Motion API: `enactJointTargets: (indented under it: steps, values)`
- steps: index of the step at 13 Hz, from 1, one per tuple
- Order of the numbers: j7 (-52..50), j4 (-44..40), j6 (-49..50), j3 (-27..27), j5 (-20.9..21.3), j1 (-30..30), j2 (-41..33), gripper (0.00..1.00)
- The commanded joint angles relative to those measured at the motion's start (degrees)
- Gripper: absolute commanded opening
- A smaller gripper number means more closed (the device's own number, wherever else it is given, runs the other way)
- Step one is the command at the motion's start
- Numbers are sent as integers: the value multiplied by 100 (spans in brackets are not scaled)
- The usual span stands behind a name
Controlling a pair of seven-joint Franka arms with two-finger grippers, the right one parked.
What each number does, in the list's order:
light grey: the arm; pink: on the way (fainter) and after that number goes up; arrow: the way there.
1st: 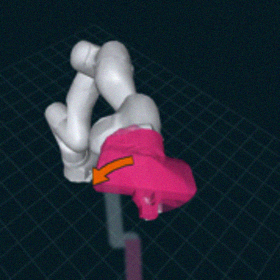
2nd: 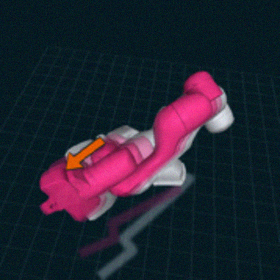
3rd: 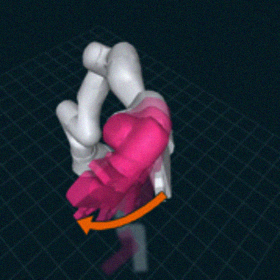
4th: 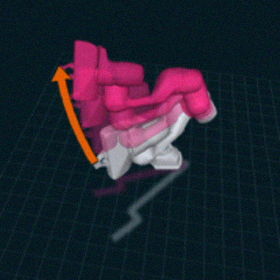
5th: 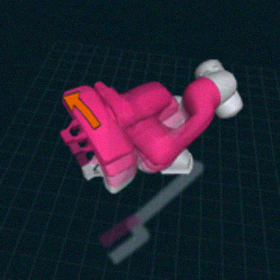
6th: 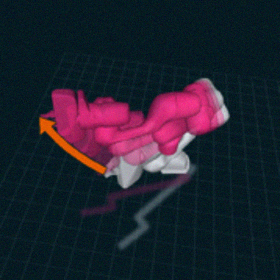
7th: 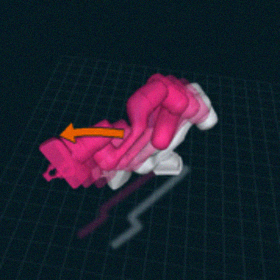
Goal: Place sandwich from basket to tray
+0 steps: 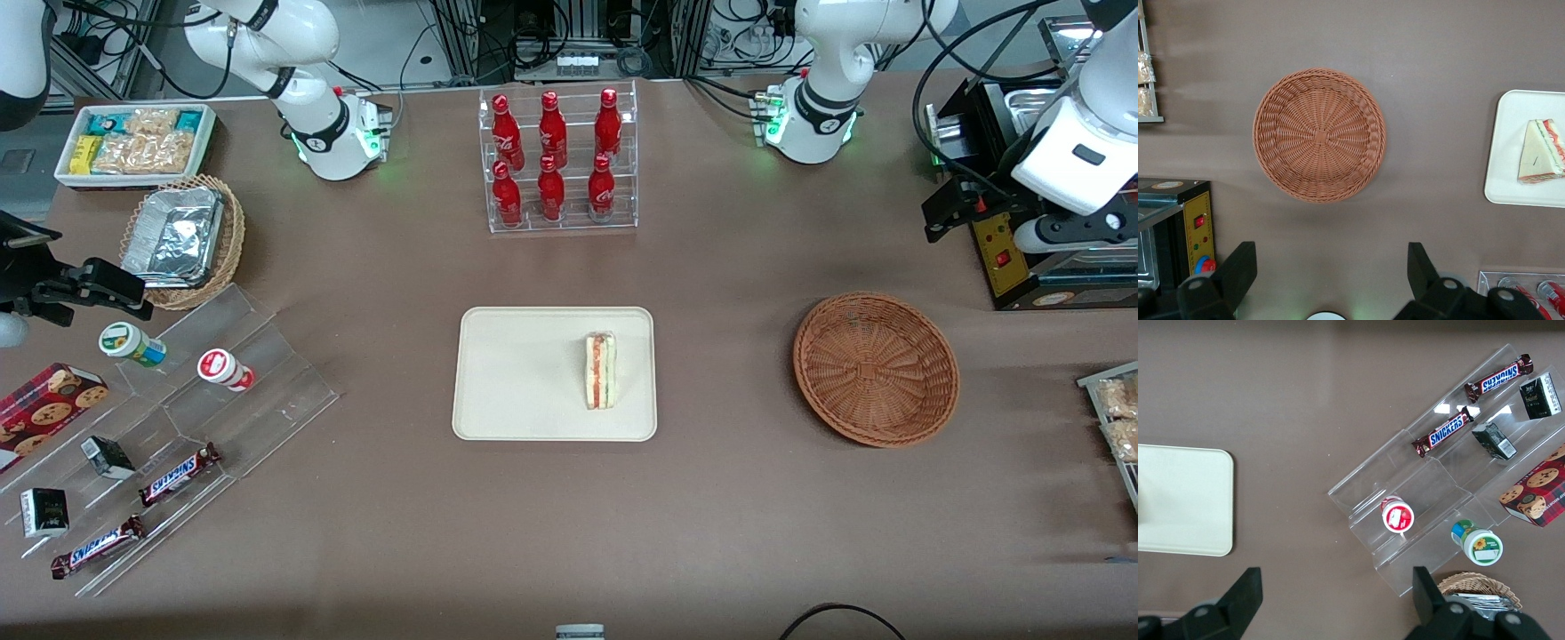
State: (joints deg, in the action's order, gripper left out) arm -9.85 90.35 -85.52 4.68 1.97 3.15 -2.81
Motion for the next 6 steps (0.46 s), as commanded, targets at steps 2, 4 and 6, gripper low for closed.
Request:
enactJointTargets:
  steps: [2, 4, 6]
  values:
    - [106, 158, -157, 7, -187, 10, -124, 100]
    - [106, 184, -149, 7, -188, 45, -194, 100]
    - [98, 184, -167, 7, -206, 45, -185, 100]
